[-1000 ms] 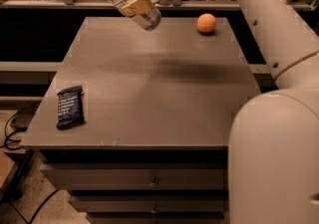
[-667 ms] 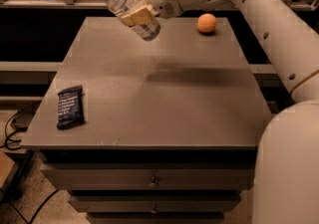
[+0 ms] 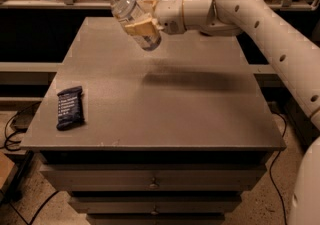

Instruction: Place blue plastic bottle upright

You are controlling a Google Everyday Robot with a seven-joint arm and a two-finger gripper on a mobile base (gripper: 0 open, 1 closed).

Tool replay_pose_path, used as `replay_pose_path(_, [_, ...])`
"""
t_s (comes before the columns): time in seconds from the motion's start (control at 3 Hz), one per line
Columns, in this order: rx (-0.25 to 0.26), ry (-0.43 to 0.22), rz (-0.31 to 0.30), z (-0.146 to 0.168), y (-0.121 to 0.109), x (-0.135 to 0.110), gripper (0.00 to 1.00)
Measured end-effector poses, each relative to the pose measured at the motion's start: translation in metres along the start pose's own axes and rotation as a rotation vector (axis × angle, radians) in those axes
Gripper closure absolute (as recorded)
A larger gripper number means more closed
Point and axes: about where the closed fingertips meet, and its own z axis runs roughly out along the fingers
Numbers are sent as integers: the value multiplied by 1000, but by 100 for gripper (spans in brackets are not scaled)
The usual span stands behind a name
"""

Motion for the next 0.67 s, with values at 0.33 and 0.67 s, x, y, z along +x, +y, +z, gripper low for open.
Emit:
replay_pose_path(0.33, [32, -52, 11, -5, -1, 3, 100])
replay_pose_path(0.67, [53, -93, 56, -8, -2, 12, 100])
